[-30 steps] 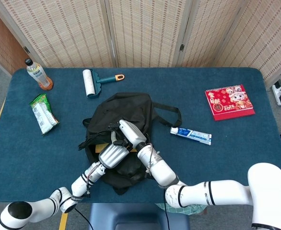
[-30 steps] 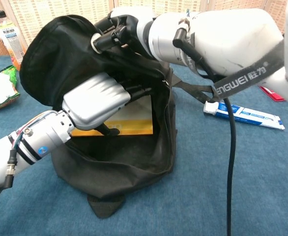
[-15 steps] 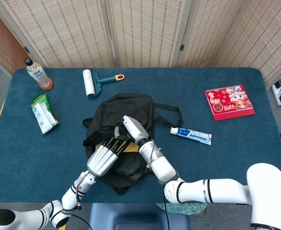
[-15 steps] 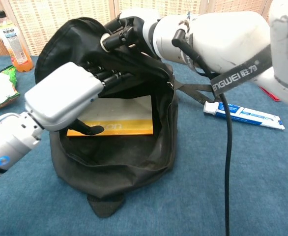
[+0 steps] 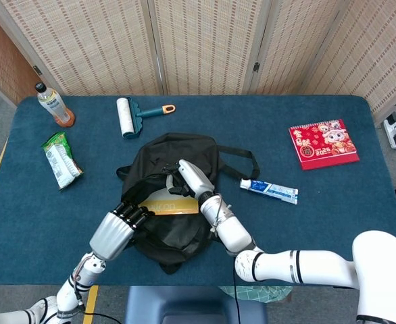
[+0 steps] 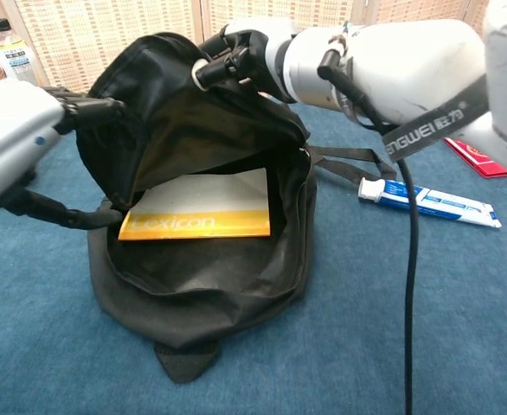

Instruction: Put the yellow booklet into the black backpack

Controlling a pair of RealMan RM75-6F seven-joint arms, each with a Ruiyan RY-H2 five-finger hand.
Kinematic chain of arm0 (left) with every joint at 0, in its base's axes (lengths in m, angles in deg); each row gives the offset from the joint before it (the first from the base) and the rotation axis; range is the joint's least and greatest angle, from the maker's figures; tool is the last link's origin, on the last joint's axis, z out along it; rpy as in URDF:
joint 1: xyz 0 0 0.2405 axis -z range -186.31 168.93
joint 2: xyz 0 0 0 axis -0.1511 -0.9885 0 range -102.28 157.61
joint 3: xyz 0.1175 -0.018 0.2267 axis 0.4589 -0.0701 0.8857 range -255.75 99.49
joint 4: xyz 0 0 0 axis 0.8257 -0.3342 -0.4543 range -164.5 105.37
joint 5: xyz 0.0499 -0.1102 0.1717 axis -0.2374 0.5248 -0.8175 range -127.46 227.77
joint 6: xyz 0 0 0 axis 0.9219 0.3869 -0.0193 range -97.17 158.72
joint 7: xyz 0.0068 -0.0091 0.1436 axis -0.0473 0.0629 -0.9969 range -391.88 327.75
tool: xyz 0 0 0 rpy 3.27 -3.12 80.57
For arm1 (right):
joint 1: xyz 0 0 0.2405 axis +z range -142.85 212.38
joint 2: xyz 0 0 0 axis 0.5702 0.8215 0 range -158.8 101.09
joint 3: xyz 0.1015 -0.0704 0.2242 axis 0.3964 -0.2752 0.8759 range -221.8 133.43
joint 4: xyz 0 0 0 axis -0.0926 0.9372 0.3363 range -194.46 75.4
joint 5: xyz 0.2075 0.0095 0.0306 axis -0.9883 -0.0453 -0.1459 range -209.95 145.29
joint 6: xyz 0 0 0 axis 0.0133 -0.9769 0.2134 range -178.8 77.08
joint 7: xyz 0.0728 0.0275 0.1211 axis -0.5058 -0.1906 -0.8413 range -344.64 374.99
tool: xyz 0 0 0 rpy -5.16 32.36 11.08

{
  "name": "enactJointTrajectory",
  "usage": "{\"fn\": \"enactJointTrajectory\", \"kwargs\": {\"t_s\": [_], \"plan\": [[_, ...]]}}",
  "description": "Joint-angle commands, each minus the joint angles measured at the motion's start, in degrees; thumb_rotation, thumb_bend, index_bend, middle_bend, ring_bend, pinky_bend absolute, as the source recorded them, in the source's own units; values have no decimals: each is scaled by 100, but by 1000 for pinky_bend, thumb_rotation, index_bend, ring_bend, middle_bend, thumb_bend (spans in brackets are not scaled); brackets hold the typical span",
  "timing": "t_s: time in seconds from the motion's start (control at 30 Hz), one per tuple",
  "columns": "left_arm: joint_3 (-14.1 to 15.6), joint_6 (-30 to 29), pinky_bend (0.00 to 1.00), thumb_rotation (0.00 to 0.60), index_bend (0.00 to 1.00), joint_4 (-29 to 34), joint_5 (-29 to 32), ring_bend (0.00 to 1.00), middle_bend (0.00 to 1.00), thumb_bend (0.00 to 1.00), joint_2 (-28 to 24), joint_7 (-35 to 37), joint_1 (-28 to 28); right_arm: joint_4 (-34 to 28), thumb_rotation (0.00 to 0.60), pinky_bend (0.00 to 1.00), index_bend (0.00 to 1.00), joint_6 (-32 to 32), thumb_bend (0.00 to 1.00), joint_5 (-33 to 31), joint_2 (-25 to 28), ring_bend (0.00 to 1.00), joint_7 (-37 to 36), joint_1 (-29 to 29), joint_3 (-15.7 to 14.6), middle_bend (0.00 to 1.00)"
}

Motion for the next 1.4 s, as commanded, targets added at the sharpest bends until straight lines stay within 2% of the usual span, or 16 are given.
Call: {"fn": "enactJointTrajectory", "kwargs": {"t_s": [0.03,0.2,0.27,0.37,0.43,0.5,0.6,0.67,0.73,0.8,0.87,0.97,1.0,1.13,1.27,1.4], "plan": [[44,-65,520,600,454,350,124,499,517,0,-330,363,-225,-73,600,361,654,111,818,138,120,326,-103,-117,-56,411],[-44,101,538,600,478,799,521,513,540,0,-762,482,-448,-398,600,339,509,398,759,610,452,281,-323,-419,-262,354],[-57,275,539,600,476,1001,751,513,541,0,-987,423,-533,-575,600,299,383,575,681,936,683,245,-299,-548,-463,312],[-83,453,540,600,474,1235,988,514,540,0,-1241,402,-623,-830,595,242,125,774,518,1346,1014,173,-313,-732,-693,230],[-108,562,541,600,474,1374,1155,514,538,0,-1416,351,-692,-1017,534,208,12,779,363,1717,1270,127,-245,-886,-879,171],[-149,599,541,600,472,1465,1262,514,535,0,-1539,350,-762,-1262,440,176,0,756,195,2030,1516,89,-306,-1072,-1000,122],[-212,633,540,600,470,1546,1393,513,532,0,-1670,332,-857,-1584,397,159,0,692,124,2519,1910,63,-464,-1369,-1132,92],[-268,687,535,600,465,1603,1511,513,524,0,-1772,320,-907,-1730,396,158,0,515,117,2868,2136,58,-541,-1603,-1235,87],[-342,716,521,600,458,1649,1649,511,518,0,-1855,311,-957,-1829,489,164,0,296,123,3110,2340,65,-525,-1819,-1354,92],[-425,739,496,600,450,1673,1800,502,512,0,-1935,303,-1007,-1886,593,207,23,-3,185,3367,2543,93,-386,-2056,-1516,118],[-522,765,480,600,442,1652,1985,491,504,0,-2003,291,-1060,-1873,600,249,90,-395,262,3640,2710,121,-141,-2320,-1701,149],[-676,833,433,600,430,1628,2345,471,489,0,-2113,367,-1158,-1727,600,291,288,-1119,390,4012,2912,161,297,-2814,-2030,203],[-720,850,410,600,426,1625,2438,462,482,0,-2148,398,-1188,-1684,600,293,315,-1323,399,4127,2973,162,376,-2980,-2143,208],[-834,865,363,600,405,1565,2704,418,452,0,-2247,415,-1324,-1308,600,234,255,-1994,388,4684,3125,137,434,-3515,-2472,198],[-803,822,308,600,394,1556,2737,389,431,0,-2380,478,-1505,-736,600,186,117,-2659,372,5227,3159,90,174,-4070,-2785,169],[-693,513,271,600,389,1635,2542,381,427,0,-2441,507,-1770,-199,600,181,87,-3351,372,5478,3049,81,-248,-4635,-2964,164]]}}
